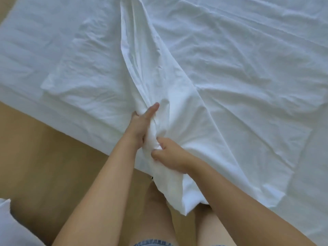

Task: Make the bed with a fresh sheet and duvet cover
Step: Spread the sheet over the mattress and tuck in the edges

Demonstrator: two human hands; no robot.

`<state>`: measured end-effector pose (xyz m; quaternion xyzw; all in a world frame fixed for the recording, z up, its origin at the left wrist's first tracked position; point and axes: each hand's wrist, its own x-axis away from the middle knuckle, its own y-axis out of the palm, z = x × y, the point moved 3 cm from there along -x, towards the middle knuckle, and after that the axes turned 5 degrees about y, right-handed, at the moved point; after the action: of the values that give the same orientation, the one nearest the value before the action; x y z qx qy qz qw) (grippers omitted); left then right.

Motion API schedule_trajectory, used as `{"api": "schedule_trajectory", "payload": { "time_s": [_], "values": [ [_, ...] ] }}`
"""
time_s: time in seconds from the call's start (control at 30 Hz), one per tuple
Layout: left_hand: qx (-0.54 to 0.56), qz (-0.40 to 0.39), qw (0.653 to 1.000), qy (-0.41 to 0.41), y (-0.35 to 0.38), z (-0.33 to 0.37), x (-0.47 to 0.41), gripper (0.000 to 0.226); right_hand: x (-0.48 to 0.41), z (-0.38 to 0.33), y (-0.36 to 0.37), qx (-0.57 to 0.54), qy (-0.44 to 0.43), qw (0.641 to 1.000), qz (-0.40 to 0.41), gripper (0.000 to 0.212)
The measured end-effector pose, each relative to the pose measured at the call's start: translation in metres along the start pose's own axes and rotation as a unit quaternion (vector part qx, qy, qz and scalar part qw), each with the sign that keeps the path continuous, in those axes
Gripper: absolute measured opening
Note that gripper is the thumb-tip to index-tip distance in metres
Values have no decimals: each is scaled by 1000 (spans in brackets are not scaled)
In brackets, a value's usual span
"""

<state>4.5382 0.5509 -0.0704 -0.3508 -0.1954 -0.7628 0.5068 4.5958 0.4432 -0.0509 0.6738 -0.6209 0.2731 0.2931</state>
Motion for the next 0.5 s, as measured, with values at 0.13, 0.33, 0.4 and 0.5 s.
{"api": "schedule_trajectory", "payload": {
  "time_s": [0.13,0.33,0.4,0.5],
  "values": [
    [-132,25,988,80,-25,-3,-14,45,-19,-16,-2,43,-38,975,214,16],
    [-285,-36,950,120,-78,-23,20,59,-93,-66,10,-31,78,978,191,92],
    [-229,-63,967,96,-96,-28,23,48,-122,-83,36,58,81,983,154,56],
    [34,-31,999,4,-129,-28,9,48,-145,-93,59,160,56,972,164,23]
  ]
}}
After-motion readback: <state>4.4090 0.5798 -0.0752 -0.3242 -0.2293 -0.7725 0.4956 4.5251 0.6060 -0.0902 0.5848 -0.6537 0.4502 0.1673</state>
